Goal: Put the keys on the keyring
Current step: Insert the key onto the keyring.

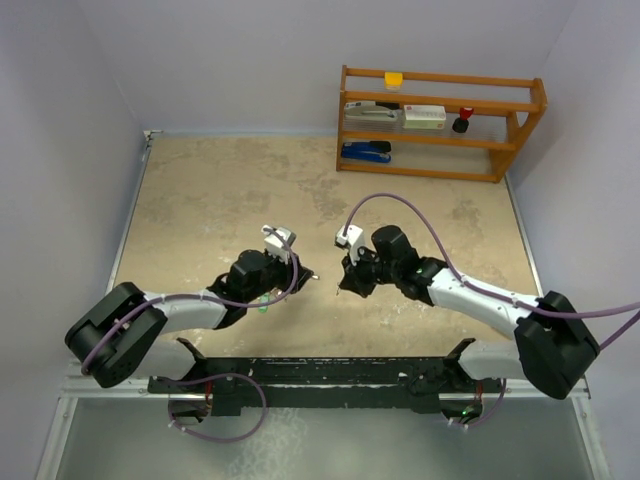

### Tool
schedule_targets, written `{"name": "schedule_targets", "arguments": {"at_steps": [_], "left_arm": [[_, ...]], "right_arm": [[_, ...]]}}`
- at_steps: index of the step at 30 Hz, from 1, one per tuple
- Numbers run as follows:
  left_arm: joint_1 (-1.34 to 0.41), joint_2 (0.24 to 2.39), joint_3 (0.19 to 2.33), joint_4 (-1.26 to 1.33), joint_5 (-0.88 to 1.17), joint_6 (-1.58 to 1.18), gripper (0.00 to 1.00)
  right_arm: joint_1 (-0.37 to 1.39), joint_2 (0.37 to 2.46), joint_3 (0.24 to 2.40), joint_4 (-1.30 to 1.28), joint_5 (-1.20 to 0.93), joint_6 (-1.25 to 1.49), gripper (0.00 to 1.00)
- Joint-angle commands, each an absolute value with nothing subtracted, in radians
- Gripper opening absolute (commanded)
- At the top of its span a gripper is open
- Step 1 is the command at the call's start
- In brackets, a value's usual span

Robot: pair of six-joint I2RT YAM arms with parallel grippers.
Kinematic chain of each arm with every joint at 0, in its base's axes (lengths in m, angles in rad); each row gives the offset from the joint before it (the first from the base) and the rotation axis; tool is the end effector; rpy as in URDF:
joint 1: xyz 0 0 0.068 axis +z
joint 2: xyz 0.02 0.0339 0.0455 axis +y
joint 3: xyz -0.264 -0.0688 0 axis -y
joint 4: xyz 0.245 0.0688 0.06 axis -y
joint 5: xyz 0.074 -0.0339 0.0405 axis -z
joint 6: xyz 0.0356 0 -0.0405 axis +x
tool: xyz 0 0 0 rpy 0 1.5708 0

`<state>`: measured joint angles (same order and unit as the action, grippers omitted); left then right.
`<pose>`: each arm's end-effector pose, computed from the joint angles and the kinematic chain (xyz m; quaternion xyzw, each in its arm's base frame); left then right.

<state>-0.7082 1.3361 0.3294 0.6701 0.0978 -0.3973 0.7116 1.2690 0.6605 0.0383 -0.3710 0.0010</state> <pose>0.1828 -0.1611 0.1592 0.1541 0.8004 -0.3374 0.4710 0.1938 0.1842 0.2169 -0.3829 0.7777 0.3161 0.3854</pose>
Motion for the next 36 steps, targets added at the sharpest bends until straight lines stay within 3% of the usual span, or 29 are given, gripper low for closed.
{"name": "schedule_targets", "arguments": {"at_steps": [1,12,28,36], "left_arm": [[-0.715,1.371,0.354,0.689,0.036,-0.354,0.36],[-0.715,1.352,0.34,0.705,-0.141,-0.384,0.36],[-0.715,1.501,0.412,0.725,0.159,-0.068,0.37],[-0.715,1.534,0.424,0.709,0.205,0.039,0.38]], "right_arm": [[0.713,1.259,0.631,0.038,-0.434,0.02,0.0],[0.712,1.313,0.608,0.105,-0.443,0.033,0.0],[0.713,1.312,0.624,0.067,-0.495,0.007,0.0],[0.713,1.309,0.596,0.083,-0.51,-0.002,0.0]]}}
